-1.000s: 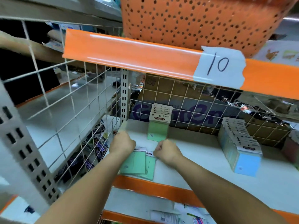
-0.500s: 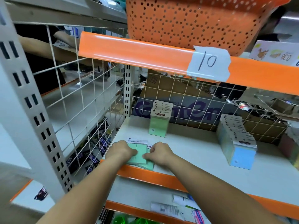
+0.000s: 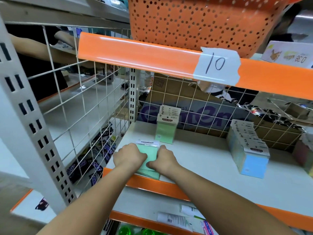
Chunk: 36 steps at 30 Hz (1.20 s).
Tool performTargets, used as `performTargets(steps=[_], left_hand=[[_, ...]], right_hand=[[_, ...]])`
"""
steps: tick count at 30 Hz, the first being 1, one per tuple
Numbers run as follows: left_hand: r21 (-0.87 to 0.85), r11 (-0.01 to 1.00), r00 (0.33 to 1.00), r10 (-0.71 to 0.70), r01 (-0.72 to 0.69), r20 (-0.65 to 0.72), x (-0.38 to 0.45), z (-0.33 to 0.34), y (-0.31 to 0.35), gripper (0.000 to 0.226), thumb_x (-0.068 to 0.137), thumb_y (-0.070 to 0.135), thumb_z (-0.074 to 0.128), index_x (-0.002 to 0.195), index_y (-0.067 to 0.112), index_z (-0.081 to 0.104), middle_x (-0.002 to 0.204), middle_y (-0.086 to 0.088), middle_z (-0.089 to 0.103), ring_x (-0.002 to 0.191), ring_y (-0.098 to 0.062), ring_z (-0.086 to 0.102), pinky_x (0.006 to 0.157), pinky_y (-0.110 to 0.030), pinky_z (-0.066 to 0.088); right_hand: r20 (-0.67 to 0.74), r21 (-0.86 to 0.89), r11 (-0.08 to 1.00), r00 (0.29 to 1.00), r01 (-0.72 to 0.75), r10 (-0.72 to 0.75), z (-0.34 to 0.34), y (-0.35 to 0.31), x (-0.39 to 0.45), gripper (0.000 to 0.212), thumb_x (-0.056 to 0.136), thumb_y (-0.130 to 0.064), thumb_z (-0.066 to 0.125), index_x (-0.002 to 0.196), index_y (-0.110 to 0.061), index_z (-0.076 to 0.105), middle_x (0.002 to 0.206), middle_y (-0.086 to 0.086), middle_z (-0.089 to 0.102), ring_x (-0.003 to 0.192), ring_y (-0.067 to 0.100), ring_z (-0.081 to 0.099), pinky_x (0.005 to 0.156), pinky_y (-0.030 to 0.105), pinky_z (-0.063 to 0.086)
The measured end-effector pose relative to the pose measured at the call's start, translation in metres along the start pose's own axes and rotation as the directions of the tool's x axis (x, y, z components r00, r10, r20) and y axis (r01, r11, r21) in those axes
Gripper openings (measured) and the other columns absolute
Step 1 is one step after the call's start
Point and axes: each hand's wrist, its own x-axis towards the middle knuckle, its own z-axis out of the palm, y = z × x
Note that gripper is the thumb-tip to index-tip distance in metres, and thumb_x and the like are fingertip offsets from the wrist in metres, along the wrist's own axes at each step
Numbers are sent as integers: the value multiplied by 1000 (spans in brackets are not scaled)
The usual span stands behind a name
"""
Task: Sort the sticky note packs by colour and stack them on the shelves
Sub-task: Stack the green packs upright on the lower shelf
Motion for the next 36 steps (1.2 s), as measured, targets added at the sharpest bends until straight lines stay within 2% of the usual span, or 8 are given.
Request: performTargets(steps=[7,11,15,19,23,25,28,36], left_hand=[[-180,976,992,116,-123,-48,10,1,20,18,83,29,57,100,22,52,99,-5,66,95,-28,59,79,-32,41],[-293,936,981,184,-193,-58,16,12,29,37,85,24,56,121,28,53,99,-4,67,94,-29,60,80,-33,47],[-317,922,975,221,-220,-32,22,28,32,39,87,26,52,125,32,47,97,-3,67,94,-29,60,79,-33,44],[-238,945,973,230,-226,-11,34,41,37,49,89,31,45,136,42,32,100,-1,68,104,-28,56,89,-38,35],[-132,974,982,186,-186,-9,39,48,44,59,92,28,43,145,39,19,116,-4,61,115,-24,52,99,-41,28],[-114,980,986,164,-161,12,42,53,44,56,91,24,44,143,34,27,121,-3,59,116,-22,52,101,-41,27],[-98,983,988,156,-154,11,47,58,43,42,87,16,44,128,27,44,113,-1,64,110,-22,55,98,-39,28],[174,955,963,258,-242,-79,61,54,45,29,89,12,47,117,20,48,101,-3,66,104,-23,56,83,-32,31]], right_hand=[[-158,86,996,987,-7,20,-21,11,15,47,80,-16,72,114,-11,40,111,11,62,98,30,61,75,32,50],[-230,98,995,973,7,16,-26,22,23,44,84,-13,67,118,-12,39,115,12,61,103,31,60,82,38,52],[-271,88,996,962,13,11,-25,32,29,44,87,-11,65,122,-12,38,119,13,60,108,32,59,84,38,51],[-279,63,998,960,-17,34,-23,37,39,43,89,-8,61,125,-10,37,119,14,61,109,34,59,86,39,51],[-278,56,998,959,-37,51,-19,37,49,42,87,-1,55,124,-10,36,112,14,62,104,34,60,85,41,52],[-277,62,997,960,-36,52,-16,38,51,43,87,-1,55,125,-11,36,112,13,61,103,33,60,83,39,51],[-289,52,998,957,-23,37,-14,40,52,43,88,-1,56,125,-10,36,111,13,60,104,32,60,79,35,48],[-318,-19,999,948,-31,23,-13,40,61,38,89,-8,58,122,-10,39,107,12,63,100,31,62,70,31,43]])
